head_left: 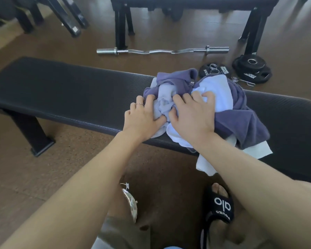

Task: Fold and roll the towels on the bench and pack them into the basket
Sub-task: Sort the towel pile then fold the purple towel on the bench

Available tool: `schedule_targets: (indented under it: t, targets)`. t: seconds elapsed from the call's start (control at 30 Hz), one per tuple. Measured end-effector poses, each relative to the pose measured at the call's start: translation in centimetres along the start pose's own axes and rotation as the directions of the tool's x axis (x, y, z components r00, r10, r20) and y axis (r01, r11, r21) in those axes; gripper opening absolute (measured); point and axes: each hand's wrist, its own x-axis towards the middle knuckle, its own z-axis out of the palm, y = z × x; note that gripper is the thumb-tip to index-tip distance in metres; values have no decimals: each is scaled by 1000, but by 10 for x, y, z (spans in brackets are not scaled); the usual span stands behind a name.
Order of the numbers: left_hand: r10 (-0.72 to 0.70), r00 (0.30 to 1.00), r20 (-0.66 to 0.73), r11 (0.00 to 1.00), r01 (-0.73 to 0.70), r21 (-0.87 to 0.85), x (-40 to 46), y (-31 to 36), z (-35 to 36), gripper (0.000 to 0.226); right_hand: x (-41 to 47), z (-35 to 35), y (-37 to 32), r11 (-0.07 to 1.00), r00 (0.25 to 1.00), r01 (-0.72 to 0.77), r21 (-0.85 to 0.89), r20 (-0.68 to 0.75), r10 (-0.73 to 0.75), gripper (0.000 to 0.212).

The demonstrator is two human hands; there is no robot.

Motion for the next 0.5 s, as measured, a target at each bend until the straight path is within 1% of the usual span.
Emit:
schedule_targets:
  t: [0.1, 0.27, 0.33, 0.4, 0.43, 0.5]
  targets:
    - [13, 1000, 3, 999, -13, -38, 0, -3, -1, 67, 3, -1, 3, 999, 998, 51, 9, 35, -51, 26]
    - [-42, 999, 25, 993, 44, -109, -2, -7, 3, 87, 2, 1, 2, 996, 996, 86, -13, 33, -85, 32]
    - [-59, 997, 49, 993, 64, -103, -2, -6, 4, 84, 2, 1, -3, 998, 998, 62, -25, 15, -61, 31]
    - [-47, 997, 59, 994, 53, -94, -2, -6, 3, 74, 1, 2, -7, 999, 999, 41, -15, 15, -41, 28]
    - [-31, 998, 55, 993, 37, -109, -3, -6, 2, 74, 1, 3, -8, 999, 999, 34, -8, 20, -34, 27]
    - [13, 999, 40, 980, -5, -198, -8, -12, -1, 81, 0, 5, -11, 1000, 999, 25, 2, 22, -25, 25]
